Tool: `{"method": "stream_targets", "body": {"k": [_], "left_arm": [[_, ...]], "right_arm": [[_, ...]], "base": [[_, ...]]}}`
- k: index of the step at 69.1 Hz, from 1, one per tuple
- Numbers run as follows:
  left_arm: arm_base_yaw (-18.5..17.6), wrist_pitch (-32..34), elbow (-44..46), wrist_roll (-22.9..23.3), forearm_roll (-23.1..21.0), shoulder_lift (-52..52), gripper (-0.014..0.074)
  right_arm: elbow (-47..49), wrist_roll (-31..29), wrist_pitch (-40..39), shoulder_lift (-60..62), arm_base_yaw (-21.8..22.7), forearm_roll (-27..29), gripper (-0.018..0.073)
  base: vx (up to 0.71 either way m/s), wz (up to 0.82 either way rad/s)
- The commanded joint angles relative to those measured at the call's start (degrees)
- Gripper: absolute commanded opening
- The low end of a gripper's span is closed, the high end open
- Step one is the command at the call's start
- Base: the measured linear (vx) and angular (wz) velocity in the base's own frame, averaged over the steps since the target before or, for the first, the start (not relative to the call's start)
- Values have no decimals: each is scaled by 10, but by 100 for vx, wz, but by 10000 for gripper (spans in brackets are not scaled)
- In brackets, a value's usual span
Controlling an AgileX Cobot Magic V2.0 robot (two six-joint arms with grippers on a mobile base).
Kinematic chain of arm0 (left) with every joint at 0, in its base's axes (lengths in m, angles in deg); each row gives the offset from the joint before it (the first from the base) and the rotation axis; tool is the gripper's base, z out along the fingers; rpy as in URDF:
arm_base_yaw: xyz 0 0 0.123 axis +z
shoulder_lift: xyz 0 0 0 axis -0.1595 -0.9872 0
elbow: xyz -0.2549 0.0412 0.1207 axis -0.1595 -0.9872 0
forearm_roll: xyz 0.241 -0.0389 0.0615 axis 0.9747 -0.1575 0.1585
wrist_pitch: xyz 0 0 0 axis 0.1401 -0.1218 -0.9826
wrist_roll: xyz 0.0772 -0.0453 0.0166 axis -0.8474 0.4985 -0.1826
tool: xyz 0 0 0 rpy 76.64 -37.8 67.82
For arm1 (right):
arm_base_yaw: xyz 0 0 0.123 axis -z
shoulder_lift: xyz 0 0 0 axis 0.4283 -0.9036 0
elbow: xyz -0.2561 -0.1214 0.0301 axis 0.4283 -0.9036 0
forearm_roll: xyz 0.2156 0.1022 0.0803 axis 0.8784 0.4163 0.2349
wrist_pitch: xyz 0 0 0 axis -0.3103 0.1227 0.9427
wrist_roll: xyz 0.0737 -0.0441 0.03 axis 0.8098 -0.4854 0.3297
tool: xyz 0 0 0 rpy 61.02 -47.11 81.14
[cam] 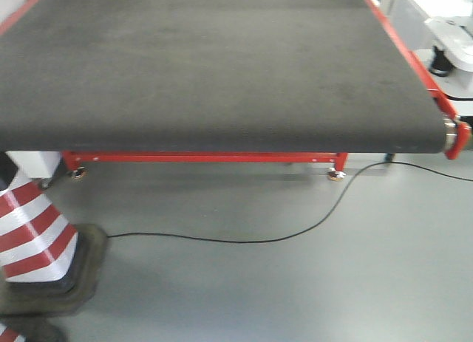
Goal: Move and align brake pads A on conveyor
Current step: 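Position the base at the dark conveyor belt, pads held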
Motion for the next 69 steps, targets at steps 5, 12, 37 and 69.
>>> {"method": "stream_targets", "body": {"k": [5,12,37,69], "left_arm": [[-2,57,16,3,-1,-6,-6],[-2,57,16,3,-1,-6,-6],[-2,57,16,3,-1,-6,-6],[-2,57,16,3,-1,-6,-6]], "right_arm": [[16,-6,-56,-6,2,-1,-10],[16,-6,-56,-6,2,-1,-10],[16,-6,-56,-6,2,-1,-10],[16,-6,-56,-6,2,-1,-10]], "base": [[6,-30],[7,-16],[18,-6],[37,13]]}}
